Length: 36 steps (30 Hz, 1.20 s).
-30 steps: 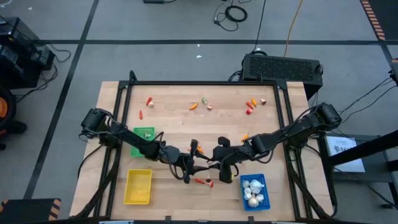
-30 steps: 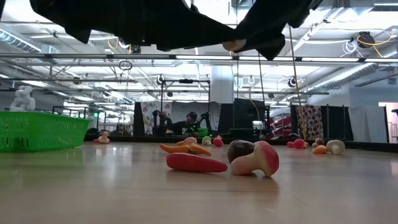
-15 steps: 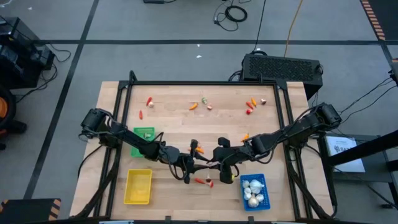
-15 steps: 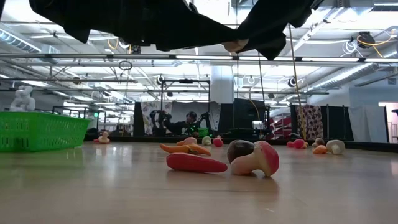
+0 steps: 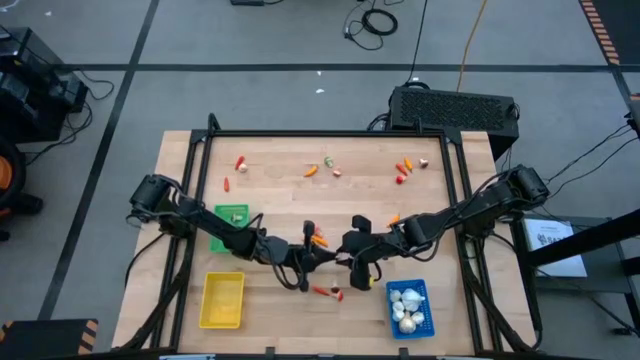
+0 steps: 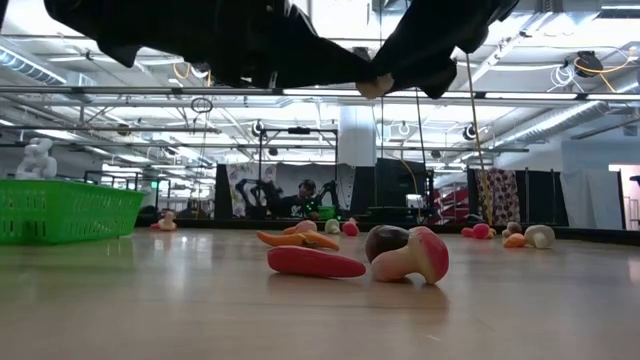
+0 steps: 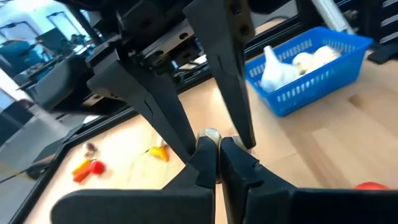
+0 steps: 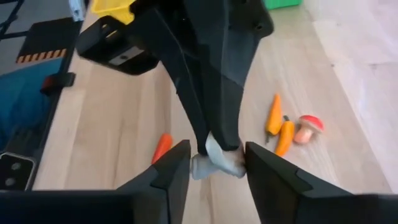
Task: Sort produce into baskets
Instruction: Put the brown mushroom into the green bin
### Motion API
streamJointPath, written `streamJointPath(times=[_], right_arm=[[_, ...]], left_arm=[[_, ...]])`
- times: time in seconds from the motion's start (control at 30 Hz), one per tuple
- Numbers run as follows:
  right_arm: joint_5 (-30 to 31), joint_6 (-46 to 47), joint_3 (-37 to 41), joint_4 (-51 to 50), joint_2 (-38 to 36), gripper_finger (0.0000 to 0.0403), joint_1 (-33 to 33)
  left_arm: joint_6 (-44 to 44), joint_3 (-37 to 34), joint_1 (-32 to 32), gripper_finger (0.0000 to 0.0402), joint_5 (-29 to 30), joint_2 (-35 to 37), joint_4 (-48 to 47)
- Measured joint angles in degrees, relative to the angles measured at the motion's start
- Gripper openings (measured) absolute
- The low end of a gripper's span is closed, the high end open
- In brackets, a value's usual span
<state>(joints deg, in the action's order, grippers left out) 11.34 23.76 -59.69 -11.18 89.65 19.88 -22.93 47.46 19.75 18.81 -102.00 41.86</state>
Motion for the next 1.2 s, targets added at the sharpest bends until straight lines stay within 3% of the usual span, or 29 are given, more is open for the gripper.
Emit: streamJointPath(times=[0.27, 0.5, 0.67, 0.9, 1.03, 1.2], right_arm=[[0.5, 1.2, 0.2, -1.6, 0.0, 0.0198, 0.0], [0.3, 1.3, 0.3, -2.3, 0.0, 0.0210, 0.1], [0.5, 1.3, 0.3, -2.3, 0.0, 0.0210, 0.1], [1.0, 1.3, 0.3, -2.3, 0.0, 0.0210, 0.1], [3.1, 1.3, 0.3, -2.3, 0.0, 0.0210, 0.1], [5.3, 1.3, 0.3, -2.3, 0.0, 0.0210, 0.1]], left_arm=[[0.1, 0.0, 0.3, 0.0003, 3.7, 1.3, -6.0], [7.5, 0.0, 2.3, 0.0007, 10.1, 8.0, -30.7], [23.5, -0.1, 3.8, 0.0009, 17.2, 16.1, -57.0], [49.7, 0.0, 3.9, 0.0011, 14.3, 27.9, -90.9], [60.1, 0.0, 4.1, 0.0011, 10.0, 31.3, -101.0], [69.3, 0.0, 4.3, 0.0013, 9.0, 32.6, -107.6]])
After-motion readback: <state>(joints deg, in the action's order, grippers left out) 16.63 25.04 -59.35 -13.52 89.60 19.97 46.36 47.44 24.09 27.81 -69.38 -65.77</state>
